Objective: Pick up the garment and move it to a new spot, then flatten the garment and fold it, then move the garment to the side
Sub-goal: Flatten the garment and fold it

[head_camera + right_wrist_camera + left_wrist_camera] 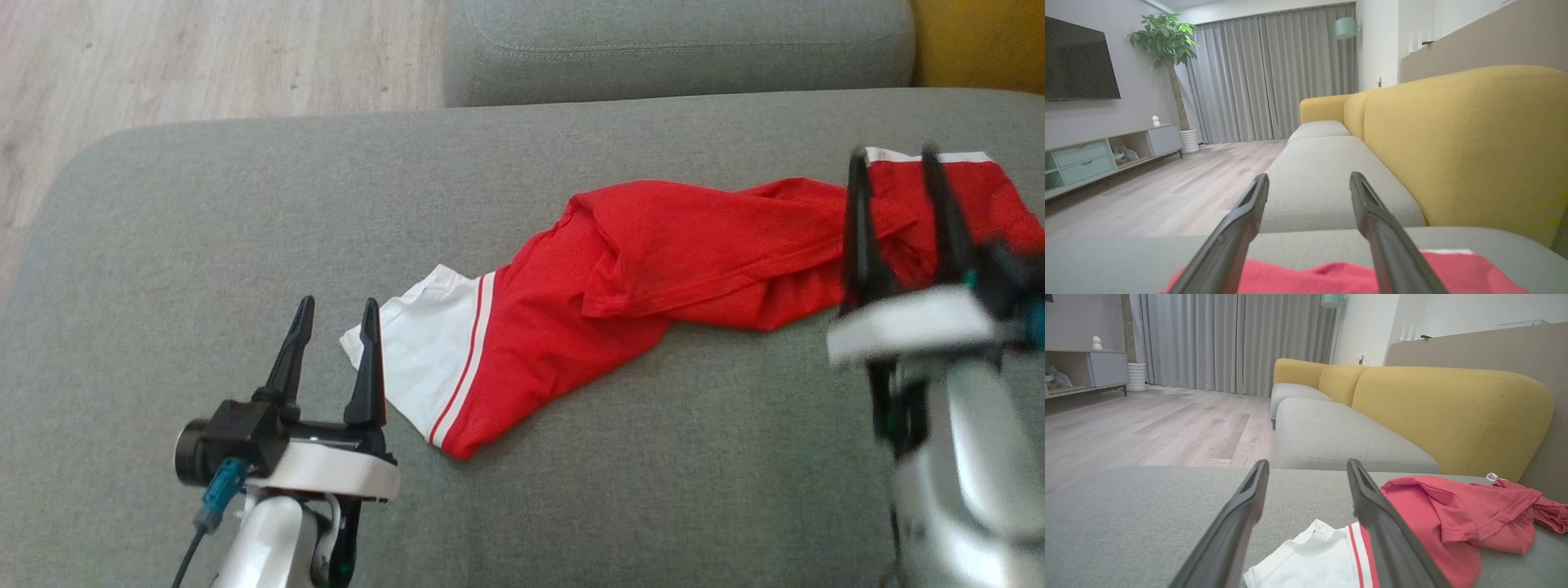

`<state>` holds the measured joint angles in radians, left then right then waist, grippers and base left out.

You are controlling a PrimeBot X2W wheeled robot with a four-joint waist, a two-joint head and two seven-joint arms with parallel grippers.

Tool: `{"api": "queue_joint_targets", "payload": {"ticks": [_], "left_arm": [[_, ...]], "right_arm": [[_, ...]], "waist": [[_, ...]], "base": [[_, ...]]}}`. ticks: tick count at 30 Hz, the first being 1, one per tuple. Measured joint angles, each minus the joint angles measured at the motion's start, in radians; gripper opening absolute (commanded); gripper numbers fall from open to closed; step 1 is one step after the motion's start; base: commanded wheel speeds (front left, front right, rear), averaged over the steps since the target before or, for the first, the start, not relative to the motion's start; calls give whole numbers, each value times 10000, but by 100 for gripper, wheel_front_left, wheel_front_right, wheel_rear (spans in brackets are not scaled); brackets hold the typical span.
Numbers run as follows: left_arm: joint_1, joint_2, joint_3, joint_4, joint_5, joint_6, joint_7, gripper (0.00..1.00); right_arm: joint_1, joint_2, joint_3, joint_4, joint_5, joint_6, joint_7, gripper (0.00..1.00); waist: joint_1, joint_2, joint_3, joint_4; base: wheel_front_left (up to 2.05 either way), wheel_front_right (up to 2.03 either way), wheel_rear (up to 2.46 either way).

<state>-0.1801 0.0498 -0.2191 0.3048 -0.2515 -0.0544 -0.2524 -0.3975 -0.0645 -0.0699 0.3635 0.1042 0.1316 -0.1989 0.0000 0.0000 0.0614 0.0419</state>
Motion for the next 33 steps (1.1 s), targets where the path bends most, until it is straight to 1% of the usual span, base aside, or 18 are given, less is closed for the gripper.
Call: {"api": "queue_joint_targets", "payload": {"ticks": [3,5,6,9,14,15,17,21,25,28,33], "left_arm": [[5,0,-4,8,-27,2,0,100],[5,-6,-12,38,-48,2,0,100],[5,-8,-10,56,-48,2,0,100],[5,-8,-6,63,-44,2,0,100],[4,-10,-8,71,-40,-6,0,100],[3,-10,-19,73,-40,-75,0,100],[0,-12,-50,77,-40,-77,0,100],[-50,-13,-121,130,-38,-86,0,100],[-274,-13,-196,151,-40,-88,0,100],[-427,-15,-288,180,-42,-90,0,100],[-484,-23,-430,207,-127,-86,0,100]], "right_arm": [[1608,92,88,-989,50,0,-190,100],[2523,92,299,-1411,665,-2,-309,100],[2849,96,410,-1534,840,0,-313,100],[3284,165,671,-1845,817,0,-336,100],[3237,176,706,-2121,805,0,-403,100],[3234,176,796,-2134,780,0,-397,100],[3192,174,951,-2130,637,0,-347,100],[2702,173,1434,-1916,309,0,161,100],[2013,165,2142,-1463,136,0,704,100],[1612,153,2596,-813,92,0,1195,100],[1116,151,3053,322,192,0,1478,100]], "waist": [[-1,0,-30,-78],[-1,0,-27,-126],[0,0,-25,-151],[-1,0,-2,-207],[-1,0,44,-202],[-1,0,84,-155],[-1,0,138,-79],[0,0,322,136],[0,0,539,416],[0,0,704,650],[0,0,939,1038]], "base": [[0,0,0],[0,0,0],[0,0,0],[0,0,0],[0,0,0],[0,0,0],[0,0,0],[0,0,0],[0,0,0],[0,0,0],[0,0,0]]}}
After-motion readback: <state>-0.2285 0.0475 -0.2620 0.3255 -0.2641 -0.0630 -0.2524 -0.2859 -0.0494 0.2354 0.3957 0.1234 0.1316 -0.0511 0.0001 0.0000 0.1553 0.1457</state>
